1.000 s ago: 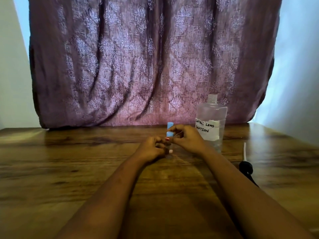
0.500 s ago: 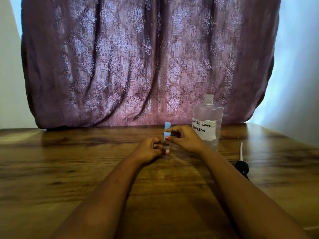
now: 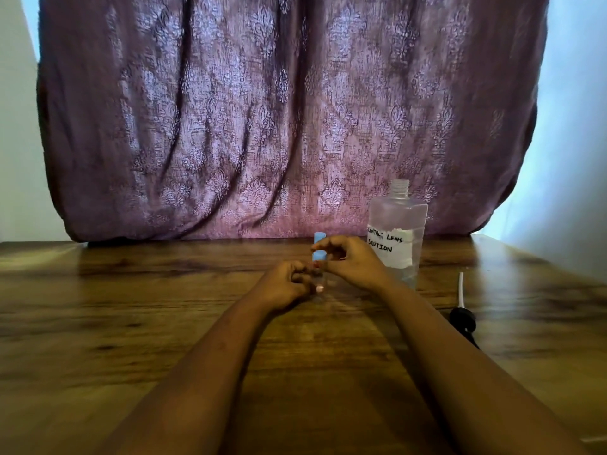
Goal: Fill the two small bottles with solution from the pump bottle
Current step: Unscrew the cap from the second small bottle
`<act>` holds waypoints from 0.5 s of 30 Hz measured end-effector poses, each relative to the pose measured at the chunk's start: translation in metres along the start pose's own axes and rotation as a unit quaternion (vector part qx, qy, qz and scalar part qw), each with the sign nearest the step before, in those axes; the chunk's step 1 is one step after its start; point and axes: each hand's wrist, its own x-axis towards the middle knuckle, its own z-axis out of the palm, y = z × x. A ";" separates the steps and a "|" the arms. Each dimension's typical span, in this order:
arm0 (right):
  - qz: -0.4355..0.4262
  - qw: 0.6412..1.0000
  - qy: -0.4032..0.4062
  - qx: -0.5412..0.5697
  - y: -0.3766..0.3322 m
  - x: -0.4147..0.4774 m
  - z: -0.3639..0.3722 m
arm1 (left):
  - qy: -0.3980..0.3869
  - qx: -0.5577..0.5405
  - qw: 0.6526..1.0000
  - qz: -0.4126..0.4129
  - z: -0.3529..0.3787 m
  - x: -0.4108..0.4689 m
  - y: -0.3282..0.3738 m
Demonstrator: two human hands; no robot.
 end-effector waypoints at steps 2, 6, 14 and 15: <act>0.004 0.999 -0.031 0.024 0.000 0.000 -0.002 | 0.001 0.000 1.000 0.006 0.000 -0.001 0.001; 0.015 1.000 -0.002 0.011 0.004 0.001 0.002 | -0.001 0.015 1.000 0.003 -0.001 -0.003 0.003; 0.001 1.000 0.026 0.002 0.004 0.003 0.002 | -0.010 -0.008 1.000 0.015 0.001 -0.003 0.004; 0.002 1.000 0.014 0.002 0.004 0.003 0.001 | -0.011 -0.009 1.000 0.015 0.001 -0.003 0.004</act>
